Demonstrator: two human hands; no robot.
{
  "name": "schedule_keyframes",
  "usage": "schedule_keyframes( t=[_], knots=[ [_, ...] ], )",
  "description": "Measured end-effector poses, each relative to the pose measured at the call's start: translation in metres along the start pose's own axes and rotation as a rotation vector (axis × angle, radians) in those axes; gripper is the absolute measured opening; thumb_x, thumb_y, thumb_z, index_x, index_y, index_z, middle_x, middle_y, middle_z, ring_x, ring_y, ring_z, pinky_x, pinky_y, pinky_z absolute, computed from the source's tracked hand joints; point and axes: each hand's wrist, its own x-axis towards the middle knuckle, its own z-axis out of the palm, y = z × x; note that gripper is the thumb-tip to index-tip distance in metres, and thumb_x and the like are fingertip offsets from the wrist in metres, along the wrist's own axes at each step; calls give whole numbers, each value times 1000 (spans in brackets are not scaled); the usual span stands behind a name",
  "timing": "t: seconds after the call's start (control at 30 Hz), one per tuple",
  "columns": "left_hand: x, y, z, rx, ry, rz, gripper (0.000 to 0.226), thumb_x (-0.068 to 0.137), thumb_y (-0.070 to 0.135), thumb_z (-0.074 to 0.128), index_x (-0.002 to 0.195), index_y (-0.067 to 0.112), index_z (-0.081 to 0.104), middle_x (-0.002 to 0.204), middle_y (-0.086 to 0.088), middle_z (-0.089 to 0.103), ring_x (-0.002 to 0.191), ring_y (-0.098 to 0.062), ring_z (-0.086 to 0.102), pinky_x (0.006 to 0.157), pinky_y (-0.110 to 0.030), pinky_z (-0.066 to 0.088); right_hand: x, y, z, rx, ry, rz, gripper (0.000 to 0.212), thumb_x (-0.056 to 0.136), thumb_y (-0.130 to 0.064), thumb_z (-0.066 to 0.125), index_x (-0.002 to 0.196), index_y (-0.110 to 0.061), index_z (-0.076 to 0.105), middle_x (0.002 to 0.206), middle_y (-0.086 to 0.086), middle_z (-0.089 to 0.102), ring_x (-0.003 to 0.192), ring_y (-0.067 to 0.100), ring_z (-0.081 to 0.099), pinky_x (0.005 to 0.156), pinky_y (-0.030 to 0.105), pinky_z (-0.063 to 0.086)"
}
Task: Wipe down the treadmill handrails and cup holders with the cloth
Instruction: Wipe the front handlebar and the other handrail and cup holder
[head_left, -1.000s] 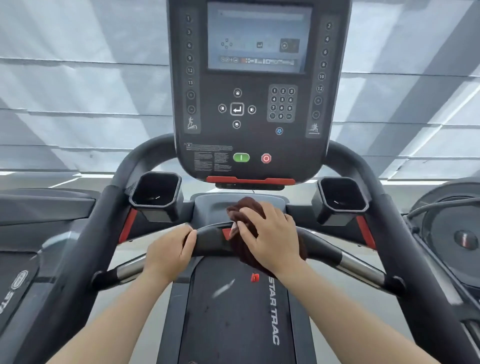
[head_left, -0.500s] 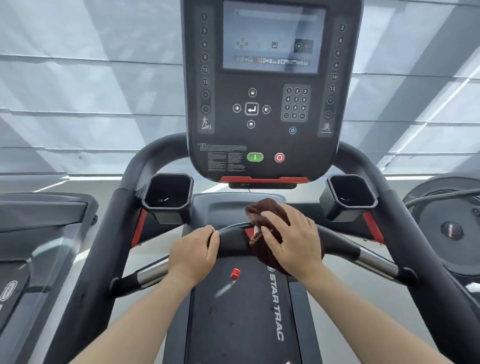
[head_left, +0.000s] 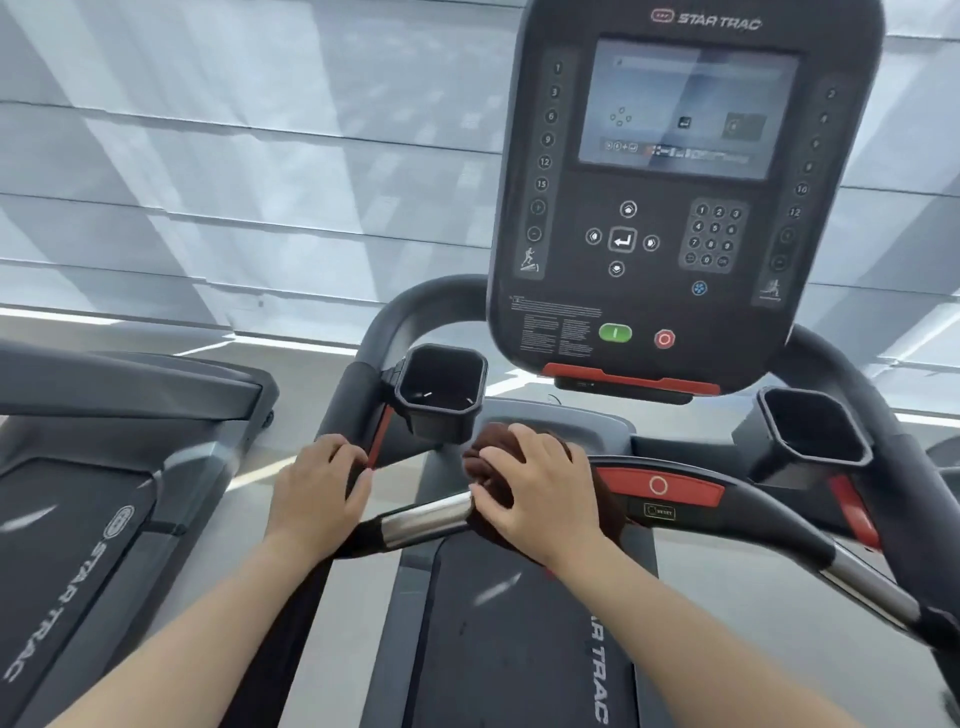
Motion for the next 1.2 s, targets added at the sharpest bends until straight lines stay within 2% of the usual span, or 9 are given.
schedule_keyframes(
  t=[0.1, 0.17, 0.23, 0.4, 0.63, 0.73, 0.9, 1.03, 1.2],
  knots=[
    [-7, -17, 5, 28, -54, -91, 31, 82, 23, 59, 112, 15, 58, 126, -10, 49, 116, -32, 47, 92, -49, 43, -8, 1, 4, -36, -1, -74, 30, 83, -53, 49, 103, -34, 61, 130, 0, 55, 100, 24, 56, 81, 42, 43],
    [-11, -20, 10, -24, -87, -136, 40, 84, 21, 57, 123, 19, 51, 137, -11, 38, 128, -30, 34, 102, -49, 36, -3, -4, 5, -55, 6, -31, 29, 84, -52, 47, 100, -32, 62, 125, -2, 58, 98, 24, 58, 79, 41, 44],
    [-12, -20, 12, -76, -94, -166, 45, 85, 20, 54, 128, 21, 45, 141, -10, 32, 132, -29, 28, 105, -50, 34, 9, -19, 8, -91, -8, 20, 30, 83, -50, 46, 91, -29, 65, 113, -2, 63, 89, 25, 60, 74, 39, 43],
    [-11, -20, 11, -129, -94, -189, 46, 87, 19, 51, 131, 22, 41, 141, -6, 29, 132, -27, 26, 103, -48, 37, 19, -67, 34, -130, -119, -84, 31, 81, -50, 47, 81, -24, 65, 92, 1, 62, 73, 26, 57, 68, 36, 41],
    [-12, -20, 7, -180, -53, -175, 42, 89, 15, 48, 131, 18, 43, 139, -8, 34, 128, -29, 31, 105, -43, 34, 7, -57, 36, -145, -78, -194, 30, 84, -50, 44, 90, -26, 60, 102, 4, 62, 78, 27, 57, 67, 37, 41],
    [-11, -20, 7, -173, -47, -169, 41, 90, 16, 46, 130, 18, 44, 140, -7, 34, 127, -28, 32, 104, -42, 35, 8, -61, 37, -174, -53, -142, 29, 84, -48, 45, 86, -25, 63, 96, 3, 63, 76, 27, 57, 67, 37, 41],
    [-10, -22, 7, -221, -35, -172, 37, 90, 15, 44, 127, 18, 47, 138, -7, 37, 123, -28, 37, 103, -40, 35, 13, -100, 63, -151, -86, -195, 27, 81, -48, 49, 78, -25, 63, 89, 3, 64, 70, 26, 57, 66, 36, 42],
    [-11, -27, 6, -256, -20, -152, 36, 91, 11, 40, 125, 15, 49, 136, -8, 40, 121, -28, 40, 104, -35, 32, 19, -114, 70, -145, -114, -148, 29, 80, -48, 47, 75, -25, 64, 79, 0, 61, 64, 24, 56, 64, 35, 45],
    [-11, -27, 5, -277, -13, -147, 35, 91, 11, 40, 124, 15, 50, 135, -8, 41, 121, -27, 39, 104, -34, 30, 10, -94, 55, -133, -126, -204, 29, 82, -49, 47, 86, -25, 62, 92, 3, 62, 73, 25, 57, 65, 36, 42]
  ],
)
